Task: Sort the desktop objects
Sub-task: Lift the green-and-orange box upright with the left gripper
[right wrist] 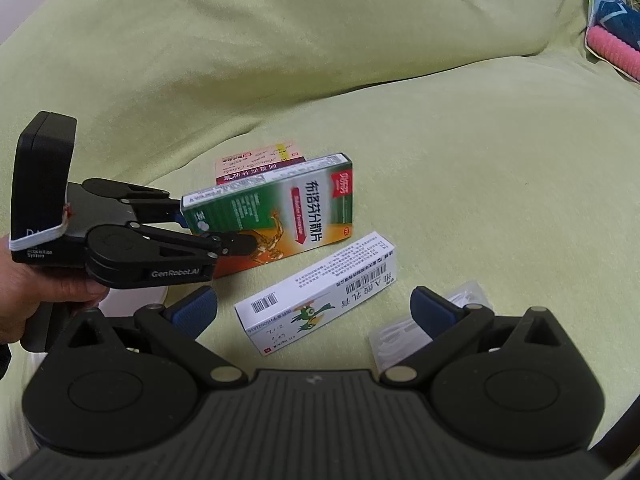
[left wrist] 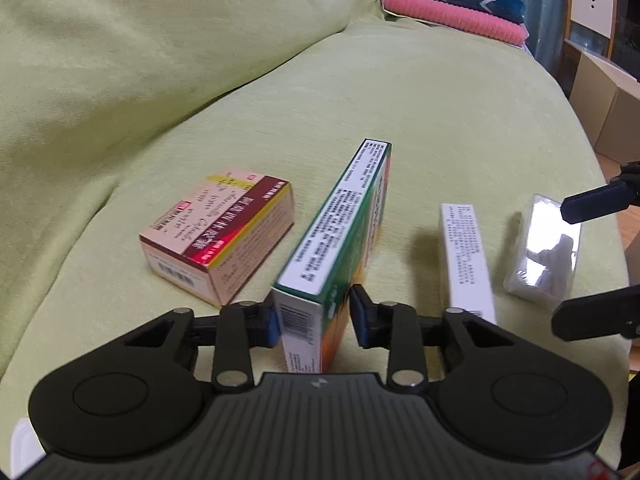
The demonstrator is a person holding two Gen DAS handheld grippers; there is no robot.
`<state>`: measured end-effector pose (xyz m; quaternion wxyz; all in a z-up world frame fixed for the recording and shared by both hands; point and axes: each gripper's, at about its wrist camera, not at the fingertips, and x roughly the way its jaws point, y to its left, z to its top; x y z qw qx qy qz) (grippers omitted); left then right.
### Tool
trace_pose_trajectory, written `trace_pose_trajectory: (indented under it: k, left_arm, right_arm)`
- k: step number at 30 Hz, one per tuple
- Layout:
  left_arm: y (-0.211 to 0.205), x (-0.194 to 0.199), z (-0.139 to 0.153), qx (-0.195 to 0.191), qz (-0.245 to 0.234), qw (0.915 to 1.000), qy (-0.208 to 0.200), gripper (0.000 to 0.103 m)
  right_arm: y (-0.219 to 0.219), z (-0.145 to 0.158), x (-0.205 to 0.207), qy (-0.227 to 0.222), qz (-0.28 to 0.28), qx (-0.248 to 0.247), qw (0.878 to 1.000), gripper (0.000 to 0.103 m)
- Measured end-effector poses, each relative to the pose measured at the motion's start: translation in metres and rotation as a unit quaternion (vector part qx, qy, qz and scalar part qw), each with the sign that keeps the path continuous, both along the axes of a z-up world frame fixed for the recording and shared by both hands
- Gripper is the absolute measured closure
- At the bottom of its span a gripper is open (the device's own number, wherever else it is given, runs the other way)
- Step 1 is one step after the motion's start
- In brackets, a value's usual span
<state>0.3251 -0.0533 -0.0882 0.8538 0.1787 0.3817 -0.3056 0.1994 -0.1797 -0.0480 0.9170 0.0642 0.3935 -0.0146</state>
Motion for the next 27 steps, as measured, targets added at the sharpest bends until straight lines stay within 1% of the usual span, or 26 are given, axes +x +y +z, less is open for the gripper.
trace_pose_trajectory:
  k: [1,2,3,5,9,16,23,27]
  left_arm:
    - [0.000,-0.001,0.000,-0.004,0.000,1.0000,0.003,0.069]
    - [-0.001,-0.002,0.001,-0.008,0.000,1.0000,0.006,0.077]
    - [-0.001,-0.004,0.001,-0.010,0.001,0.9999,0.007,0.081]
    - [-0.001,-0.009,0.003,-0.007,0.010,0.9999,-0.001,0.082]
    - [0.004,-0.020,0.011,-0.023,0.010,0.9997,0.003,0.082]
    - [0.009,-0.049,0.025,-0.030,0.011,0.9995,-0.004,0.082]
    - [0.028,-0.093,0.030,-0.039,0.020,0.9990,-0.003,0.082]
    - [0.043,-0.124,0.030,-0.043,0.029,0.9987,0.001,0.082]
  right_arm:
    - [0.000,0.000,0.000,0.000,0.000,0.000,1.000,0.001]
    - [0.000,0.001,0.000,0.000,-0.001,0.001,1.000,0.001]
    - [0.001,0.002,-0.001,0.000,-0.001,0.001,1.000,0.001]
    - [0.002,0.003,-0.003,-0.001,-0.001,0.001,1.000,0.001]
    - [0.004,0.008,-0.009,-0.005,0.001,0.001,1.000,0.001]
    - [0.013,0.019,-0.023,-0.013,0.008,0.000,1.000,0.001]
    - [0.017,0.028,-0.039,-0.013,0.021,-0.008,1.000,0.001]
    - [0.019,0.030,-0.048,-0.007,0.041,-0.016,0.999,0.001]
